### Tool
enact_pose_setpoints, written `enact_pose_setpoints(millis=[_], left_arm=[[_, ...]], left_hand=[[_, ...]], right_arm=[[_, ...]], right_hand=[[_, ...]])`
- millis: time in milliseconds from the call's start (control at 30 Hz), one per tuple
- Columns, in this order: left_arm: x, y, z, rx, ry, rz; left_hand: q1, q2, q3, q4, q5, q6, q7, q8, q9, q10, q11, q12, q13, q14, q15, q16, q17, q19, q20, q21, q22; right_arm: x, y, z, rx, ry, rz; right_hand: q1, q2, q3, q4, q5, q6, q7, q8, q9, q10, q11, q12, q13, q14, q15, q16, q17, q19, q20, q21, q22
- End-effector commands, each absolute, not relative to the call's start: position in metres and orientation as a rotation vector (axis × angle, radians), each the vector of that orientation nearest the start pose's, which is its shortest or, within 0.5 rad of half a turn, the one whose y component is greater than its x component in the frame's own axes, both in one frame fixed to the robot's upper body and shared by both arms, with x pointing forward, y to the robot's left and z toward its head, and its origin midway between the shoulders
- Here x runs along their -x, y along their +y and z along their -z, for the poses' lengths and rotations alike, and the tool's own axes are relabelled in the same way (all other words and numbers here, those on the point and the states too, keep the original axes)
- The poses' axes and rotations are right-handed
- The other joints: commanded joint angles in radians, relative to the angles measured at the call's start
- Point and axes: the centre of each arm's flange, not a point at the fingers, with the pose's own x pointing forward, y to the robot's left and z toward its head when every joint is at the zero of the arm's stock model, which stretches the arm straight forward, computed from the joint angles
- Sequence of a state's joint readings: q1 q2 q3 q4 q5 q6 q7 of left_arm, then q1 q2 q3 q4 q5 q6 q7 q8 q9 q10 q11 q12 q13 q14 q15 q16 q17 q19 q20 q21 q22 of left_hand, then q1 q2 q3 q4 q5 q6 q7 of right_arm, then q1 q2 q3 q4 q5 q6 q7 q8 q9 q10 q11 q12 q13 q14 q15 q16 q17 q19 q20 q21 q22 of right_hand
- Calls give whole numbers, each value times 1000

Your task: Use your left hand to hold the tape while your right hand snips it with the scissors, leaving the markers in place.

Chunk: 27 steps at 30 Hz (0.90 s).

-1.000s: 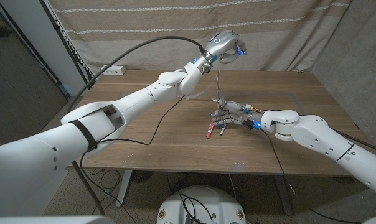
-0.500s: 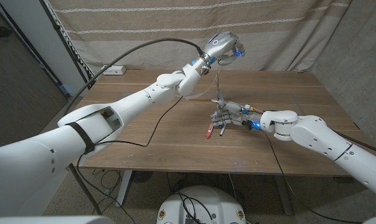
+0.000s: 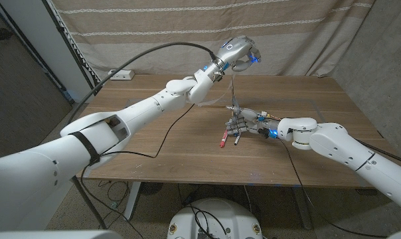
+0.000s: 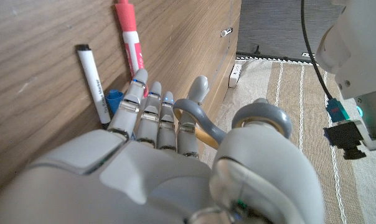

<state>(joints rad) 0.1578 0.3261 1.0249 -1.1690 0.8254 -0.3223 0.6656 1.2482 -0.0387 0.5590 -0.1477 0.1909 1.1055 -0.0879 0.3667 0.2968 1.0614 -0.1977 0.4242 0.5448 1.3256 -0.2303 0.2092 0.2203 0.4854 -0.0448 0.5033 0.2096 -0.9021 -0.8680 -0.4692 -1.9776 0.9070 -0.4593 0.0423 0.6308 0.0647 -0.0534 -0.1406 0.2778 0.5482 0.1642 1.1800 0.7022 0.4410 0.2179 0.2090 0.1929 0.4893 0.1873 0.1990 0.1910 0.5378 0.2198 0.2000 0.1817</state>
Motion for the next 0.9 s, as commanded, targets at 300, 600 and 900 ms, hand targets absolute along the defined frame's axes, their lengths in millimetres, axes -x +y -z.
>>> enact_pose_setpoints(millis=[300,600,900], left_arm=[[-575,-12,-162,-1295,-1665,-10],[-573,-8,-162,-1296,-1660,-17],[-575,-3,-163,-1263,-1626,-10]], left_hand=[[3,7,-6,0,7,2,-6,11,2,8,-1,5,4,16,-10,4,93,-3,-136,10,2],[3,7,-6,0,7,1,-4,12,2,9,-1,5,4,16,-10,4,93,-4,-136,11,2],[3,7,-6,0,7,0,-4,12,1,9,-1,5,4,16,-10,3,94,-5,-136,13,2]], right_arm=[[-553,-193,40,199,-95,-608],[-551,-191,40,199,-96,-614],[-549,-189,40,204,-97,-614]], right_hand=[[15,12,8,4,5,5,42,11,15,7,1,1,4,7,-6,1,1,4,0,0,3],[98,82,68,-11,-23,10,41,19,23,16,1,3,4,17,-5,4,3,5,0,1,3],[120,91,85,-11,-44,11,42,17,20,17,1,2,4,16,-7,3,3,5,0,1,3]])
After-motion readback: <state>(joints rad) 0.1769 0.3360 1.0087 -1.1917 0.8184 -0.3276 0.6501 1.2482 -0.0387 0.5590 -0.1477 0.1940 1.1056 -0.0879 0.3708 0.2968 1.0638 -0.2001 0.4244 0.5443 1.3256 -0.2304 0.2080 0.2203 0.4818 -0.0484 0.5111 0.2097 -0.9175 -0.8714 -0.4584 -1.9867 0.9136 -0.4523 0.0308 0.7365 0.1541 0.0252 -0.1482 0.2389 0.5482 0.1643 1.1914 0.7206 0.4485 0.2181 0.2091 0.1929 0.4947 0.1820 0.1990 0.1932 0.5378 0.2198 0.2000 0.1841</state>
